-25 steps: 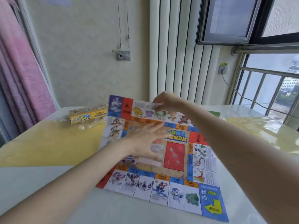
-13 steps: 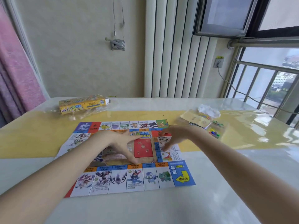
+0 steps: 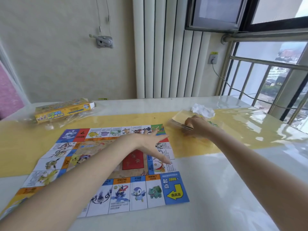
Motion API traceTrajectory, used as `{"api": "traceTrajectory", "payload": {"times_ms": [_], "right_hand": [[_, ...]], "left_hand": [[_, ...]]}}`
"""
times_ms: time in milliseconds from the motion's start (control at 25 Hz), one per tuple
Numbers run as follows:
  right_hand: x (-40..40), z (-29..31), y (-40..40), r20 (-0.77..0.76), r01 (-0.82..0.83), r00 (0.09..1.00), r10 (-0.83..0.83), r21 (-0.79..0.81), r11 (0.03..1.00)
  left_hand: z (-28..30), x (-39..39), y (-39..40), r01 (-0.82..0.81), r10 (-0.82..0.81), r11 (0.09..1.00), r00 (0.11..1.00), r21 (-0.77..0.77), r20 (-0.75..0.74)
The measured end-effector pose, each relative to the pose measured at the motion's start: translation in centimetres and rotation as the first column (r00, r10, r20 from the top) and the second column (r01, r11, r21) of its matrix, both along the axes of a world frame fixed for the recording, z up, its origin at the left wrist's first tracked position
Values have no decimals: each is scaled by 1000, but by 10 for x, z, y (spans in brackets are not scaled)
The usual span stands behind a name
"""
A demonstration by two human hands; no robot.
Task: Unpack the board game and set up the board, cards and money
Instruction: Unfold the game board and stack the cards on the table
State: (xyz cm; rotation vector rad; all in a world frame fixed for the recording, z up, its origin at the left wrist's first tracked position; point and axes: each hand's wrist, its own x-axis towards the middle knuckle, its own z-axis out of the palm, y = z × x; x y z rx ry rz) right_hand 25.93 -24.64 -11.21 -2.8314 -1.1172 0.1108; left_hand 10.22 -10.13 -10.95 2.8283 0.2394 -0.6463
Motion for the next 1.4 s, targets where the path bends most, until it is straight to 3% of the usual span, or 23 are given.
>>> {"api": "traceTrajectory", "payload": {"times_ms": [120, 240, 320, 480, 640, 760, 840, 920, 1000, 1040, 1120, 1280, 1400], "right_hand": [[4, -13, -14, 55, 3, 998, -9, 109, 994], [5, -15, -17, 133, -43, 991, 18, 186, 982], [5, -14, -19, 133, -116, 987, 88, 220, 969], [8, 4, -38, 48, -189, 982, 185, 112, 976], [16, 19, -46, -119, -29, 991, 66, 283, 959], [16, 9, -43, -187, 34, 982, -14, 108, 994], [14, 6, -43, -207, 45, 978, -5, 185, 982], [12, 12, -48, -343, 173, 939, -12, 443, 880], [18, 23, -58, -532, 400, 846, 29, 670, 625], [22, 29, -65, -590, 498, 806, 36, 711, 497], [33, 34, -82, -652, 629, 756, -54, 702, 334], [50, 11, -116, -694, 750, 660, -288, 633, 191], [62, -12, -133, -655, 779, 620, -433, 581, 237]], "left_hand": [[-7, 17, -4, -28, 31, 999, 989, -21, 147], [-10, 40, -10, -90, 110, 994, 906, -69, 409], [-11, 56, -18, -118, 130, 991, 852, -56, 507], [-15, 66, -34, -48, 70, 997, 834, -54, 548], [-14, 55, -43, 47, 44, 988, 835, -150, 549], [-12, 50, -49, 53, 55, 983, 832, -178, 552], [-12, 47, -50, 58, 53, 982, 827, -179, 559], [-11, 46, -49, 60, 53, 981, 829, -183, 556], [-9, 46, -49, 60, 33, 986, 839, -153, 543], [-7, 46, -50, 63, 18, 989, 847, -134, 532], [-3, 46, -53, 80, -4, 989, 859, -126, 512], [1, 43, -58, 104, -24, 984, 886, -148, 464], [7, 45, -57, 80, 21, 979, 875, -187, 484]]}}
